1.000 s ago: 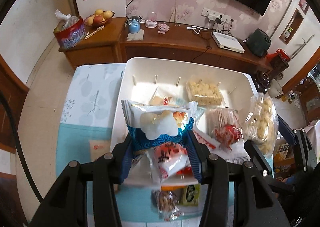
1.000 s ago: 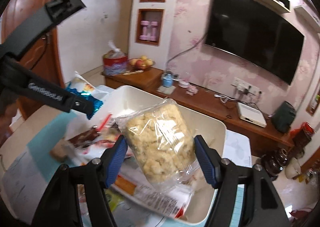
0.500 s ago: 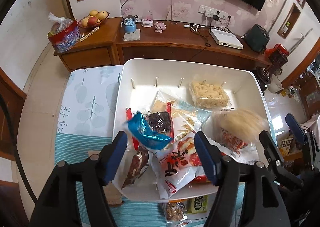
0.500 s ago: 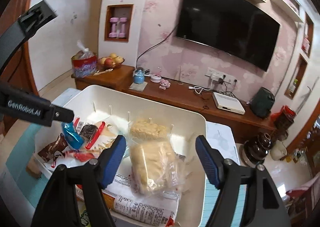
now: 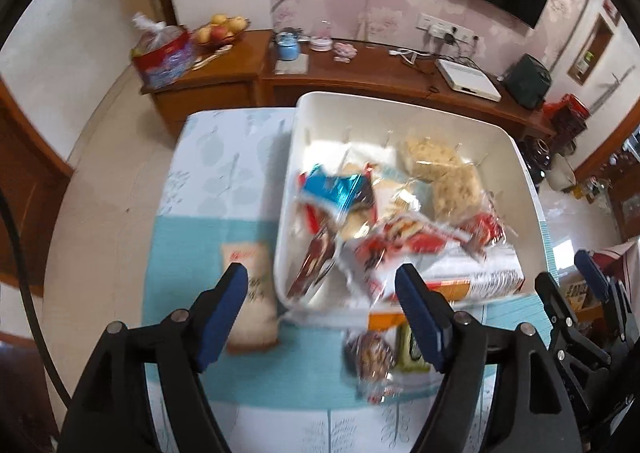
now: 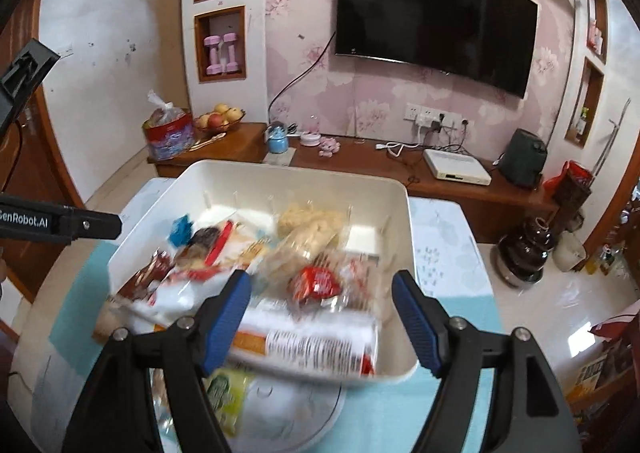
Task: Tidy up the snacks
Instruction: 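Grasp beige biscuit bag with left gripper while right gripper grasps green packet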
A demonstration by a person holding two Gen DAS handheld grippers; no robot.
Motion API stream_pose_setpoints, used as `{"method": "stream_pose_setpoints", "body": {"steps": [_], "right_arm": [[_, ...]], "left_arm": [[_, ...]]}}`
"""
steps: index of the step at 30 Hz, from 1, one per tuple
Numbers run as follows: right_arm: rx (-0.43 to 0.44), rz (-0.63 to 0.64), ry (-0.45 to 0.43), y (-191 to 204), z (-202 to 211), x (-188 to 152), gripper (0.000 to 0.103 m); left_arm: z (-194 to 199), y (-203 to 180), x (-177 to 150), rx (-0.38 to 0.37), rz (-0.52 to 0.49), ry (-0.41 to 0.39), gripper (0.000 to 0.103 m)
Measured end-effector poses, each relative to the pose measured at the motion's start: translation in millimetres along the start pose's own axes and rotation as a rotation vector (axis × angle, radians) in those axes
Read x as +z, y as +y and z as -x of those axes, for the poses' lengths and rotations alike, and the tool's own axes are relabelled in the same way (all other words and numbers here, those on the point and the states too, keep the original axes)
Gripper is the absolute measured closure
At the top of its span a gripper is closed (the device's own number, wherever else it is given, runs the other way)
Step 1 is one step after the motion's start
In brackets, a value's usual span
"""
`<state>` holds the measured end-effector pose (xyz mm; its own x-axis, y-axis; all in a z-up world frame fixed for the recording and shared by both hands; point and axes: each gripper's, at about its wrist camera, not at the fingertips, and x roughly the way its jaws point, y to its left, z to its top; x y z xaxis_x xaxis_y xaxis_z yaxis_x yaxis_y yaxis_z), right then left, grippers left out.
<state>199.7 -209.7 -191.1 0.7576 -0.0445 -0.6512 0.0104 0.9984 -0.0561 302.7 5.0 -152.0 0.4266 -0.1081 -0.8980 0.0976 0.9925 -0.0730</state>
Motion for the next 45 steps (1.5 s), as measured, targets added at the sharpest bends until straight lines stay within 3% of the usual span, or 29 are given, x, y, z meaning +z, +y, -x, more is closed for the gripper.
{"method": "stream_pose_setpoints", "body": {"steps": [10,20,29,39,45], "right_arm": [[0.105,-0.063,0.114,-21,37,-24,0.029],[0.200,-0.116,0.170,-28,54,-45,0.029],[0.243,-0.207,0.264,-8,27,-66,0.029],[0.230,-0.564,0.441,8,-28,-101,0.029],[0.178,-0.642,0.471,22,-47,-111,0.029]], "left_arm": [[48,16,-52,0.084,0.075,0.023,0.028],[52,25,-74,0.147,0.060,0.046,0.024],[8,38,-79,0.123,0.032,0.132,0.023],[-53,64,-77,0.047,0.069,0.202,0.022],[-90,75,-75,0.036,0.107,0.216,0.022]]}}
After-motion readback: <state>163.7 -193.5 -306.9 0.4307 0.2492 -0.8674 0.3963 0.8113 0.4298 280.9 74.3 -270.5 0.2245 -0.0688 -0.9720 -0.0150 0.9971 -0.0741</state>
